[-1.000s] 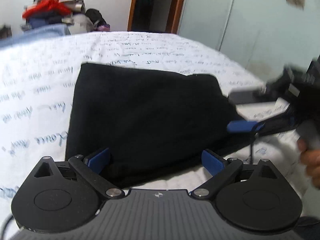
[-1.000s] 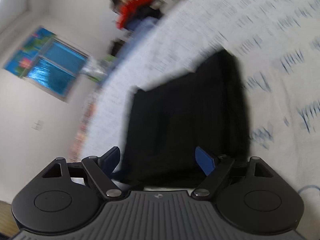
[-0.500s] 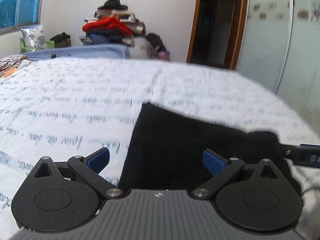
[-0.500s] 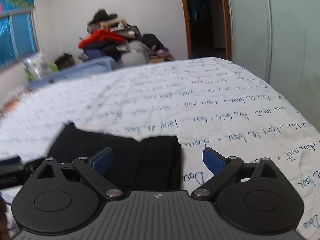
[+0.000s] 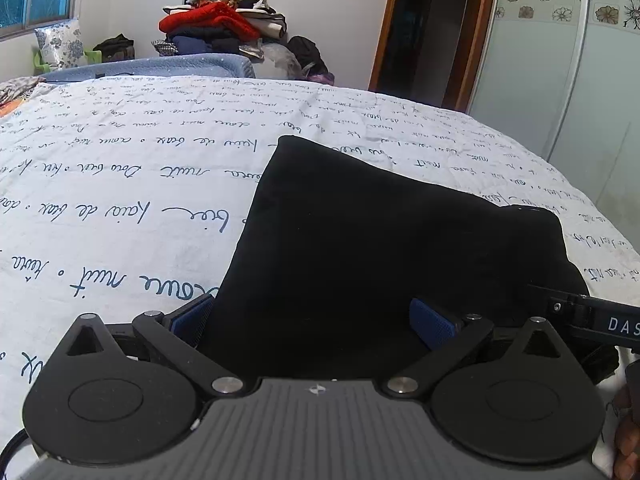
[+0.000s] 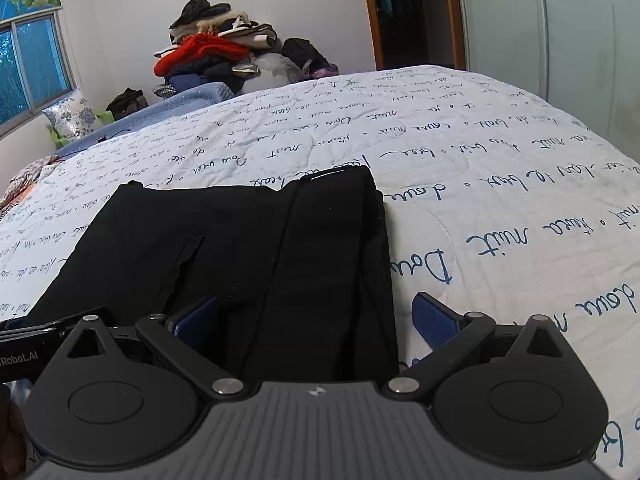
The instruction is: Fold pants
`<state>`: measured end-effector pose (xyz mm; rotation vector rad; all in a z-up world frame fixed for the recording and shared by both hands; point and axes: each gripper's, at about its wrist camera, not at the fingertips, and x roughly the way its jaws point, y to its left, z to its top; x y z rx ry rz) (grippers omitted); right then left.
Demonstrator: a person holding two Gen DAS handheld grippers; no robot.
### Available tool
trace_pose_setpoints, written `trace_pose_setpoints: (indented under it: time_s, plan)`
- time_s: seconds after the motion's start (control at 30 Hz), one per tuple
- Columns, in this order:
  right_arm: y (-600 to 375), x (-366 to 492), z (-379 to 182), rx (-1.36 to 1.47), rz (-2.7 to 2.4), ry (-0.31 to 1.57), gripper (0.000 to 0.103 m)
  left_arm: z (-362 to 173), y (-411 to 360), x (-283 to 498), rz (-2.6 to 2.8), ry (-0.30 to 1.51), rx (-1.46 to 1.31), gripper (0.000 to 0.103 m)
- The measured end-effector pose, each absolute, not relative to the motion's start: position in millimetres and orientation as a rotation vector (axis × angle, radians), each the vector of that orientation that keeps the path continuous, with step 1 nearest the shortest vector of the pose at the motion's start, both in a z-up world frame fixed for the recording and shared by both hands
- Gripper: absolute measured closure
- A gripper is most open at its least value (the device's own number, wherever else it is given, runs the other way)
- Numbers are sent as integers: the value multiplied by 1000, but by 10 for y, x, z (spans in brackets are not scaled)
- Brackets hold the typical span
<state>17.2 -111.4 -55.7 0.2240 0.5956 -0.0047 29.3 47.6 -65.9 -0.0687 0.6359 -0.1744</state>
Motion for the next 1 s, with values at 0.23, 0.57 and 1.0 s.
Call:
trace_pose_setpoints:
  time_s: [0.23,0.57,1.0]
  plan:
    - [-1159,97,-394,253,-65,623,0,-478,466,143,-134,648,-64,1]
    - [-932,-458,-129,147,-131,648,0,-282,397,-338,-149,669,-22,1]
    - [-598,-1093,-200,92,-80,699,0,-333,564,-1111,-118,710,-9,1]
